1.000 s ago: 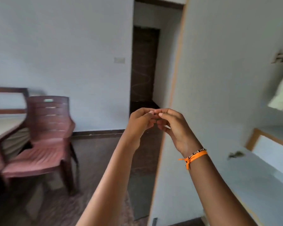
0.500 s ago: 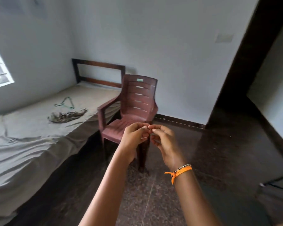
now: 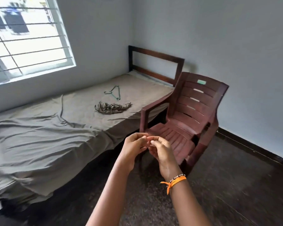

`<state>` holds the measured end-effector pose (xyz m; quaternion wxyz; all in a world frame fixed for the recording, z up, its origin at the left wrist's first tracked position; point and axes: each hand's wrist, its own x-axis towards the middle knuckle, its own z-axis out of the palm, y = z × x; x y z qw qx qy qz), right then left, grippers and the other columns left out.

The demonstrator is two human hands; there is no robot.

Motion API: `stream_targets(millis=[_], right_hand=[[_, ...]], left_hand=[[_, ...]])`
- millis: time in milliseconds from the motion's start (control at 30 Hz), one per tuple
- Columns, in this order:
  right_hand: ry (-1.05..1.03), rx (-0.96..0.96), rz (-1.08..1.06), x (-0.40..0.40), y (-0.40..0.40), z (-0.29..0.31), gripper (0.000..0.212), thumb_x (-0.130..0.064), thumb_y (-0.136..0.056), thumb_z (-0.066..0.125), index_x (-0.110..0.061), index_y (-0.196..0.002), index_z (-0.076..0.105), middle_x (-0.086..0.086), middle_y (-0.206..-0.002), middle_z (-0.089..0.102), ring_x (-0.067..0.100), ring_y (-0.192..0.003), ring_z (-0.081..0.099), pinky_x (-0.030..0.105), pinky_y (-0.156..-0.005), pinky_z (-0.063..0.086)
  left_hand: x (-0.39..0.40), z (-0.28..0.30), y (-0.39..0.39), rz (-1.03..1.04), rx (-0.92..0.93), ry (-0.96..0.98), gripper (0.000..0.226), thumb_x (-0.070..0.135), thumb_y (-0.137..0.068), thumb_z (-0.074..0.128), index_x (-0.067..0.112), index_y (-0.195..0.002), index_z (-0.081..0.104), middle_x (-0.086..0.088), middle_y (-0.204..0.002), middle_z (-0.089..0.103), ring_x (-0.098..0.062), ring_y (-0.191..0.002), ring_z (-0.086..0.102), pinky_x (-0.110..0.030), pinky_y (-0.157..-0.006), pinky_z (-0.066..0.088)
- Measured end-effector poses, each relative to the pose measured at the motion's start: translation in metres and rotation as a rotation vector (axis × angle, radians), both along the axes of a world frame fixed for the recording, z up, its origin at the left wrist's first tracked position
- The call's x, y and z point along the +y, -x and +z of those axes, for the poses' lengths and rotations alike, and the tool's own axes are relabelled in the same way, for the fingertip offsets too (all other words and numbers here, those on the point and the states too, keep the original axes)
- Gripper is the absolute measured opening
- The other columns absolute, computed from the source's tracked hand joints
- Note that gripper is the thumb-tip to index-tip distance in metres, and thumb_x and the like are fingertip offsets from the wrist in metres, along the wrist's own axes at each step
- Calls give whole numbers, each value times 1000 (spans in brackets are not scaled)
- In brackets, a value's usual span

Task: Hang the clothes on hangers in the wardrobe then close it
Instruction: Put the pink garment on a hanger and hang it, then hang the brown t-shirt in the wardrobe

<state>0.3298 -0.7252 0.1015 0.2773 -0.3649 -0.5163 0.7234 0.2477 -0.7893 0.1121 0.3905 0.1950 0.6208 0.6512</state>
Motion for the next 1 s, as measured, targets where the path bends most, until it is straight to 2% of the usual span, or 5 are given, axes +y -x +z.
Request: stream_targets(millis=[333, 467, 633, 800, 1000], right_hand=[[38, -100, 134, 108, 224, -40, 25, -1, -94, 43, -12, -84, 63, -1, -74, 60, 7, -66, 51, 18, -66, 42], [70, -121, 144, 147, 315, -51, 27, 0, -93, 43, -13, -80, 62, -1, -72, 60, 7, -65, 50, 19, -64, 41], [131, -134, 150, 191, 411, -71, 27, 1, -93, 43, -11, -79, 62, 1, -72, 59, 8, -62, 49, 18, -60, 40], [147, -179, 197, 239, 505, -107, 26, 2, -93, 42, -9, -82, 63, 2, -71, 58, 9, -60, 49, 17, -55, 39], [89, -346, 298, 320, 629, -176, 31, 11, -89, 36, -6, -81, 61, 4, -69, 54, 9, -53, 46, 10, -45, 36]], left_hand=[[96, -57, 223, 137, -88, 86, 18, 6, -94, 50, 16, -90, 65, 2, -76, 64, -7, -70, 57, -31, -84, 49], [135, -69, 315, 116, -50, 195, 18, 6, -96, 46, 15, -89, 61, 3, -72, 58, 0, -57, 51, -16, -58, 40], [172, -78, 410, 61, -24, 300, 19, 11, -99, 46, 19, -85, 57, 3, -76, 56, -6, -65, 50, -18, -59, 37], [208, -102, 496, 72, -27, 377, 12, 13, -98, 47, 14, -101, 58, 2, -79, 57, -8, -67, 51, -19, -63, 38], [269, -148, 604, 96, -51, 452, 14, 14, -98, 47, 19, -91, 58, 3, -79, 56, -7, -66, 49, -18, -61, 36]])
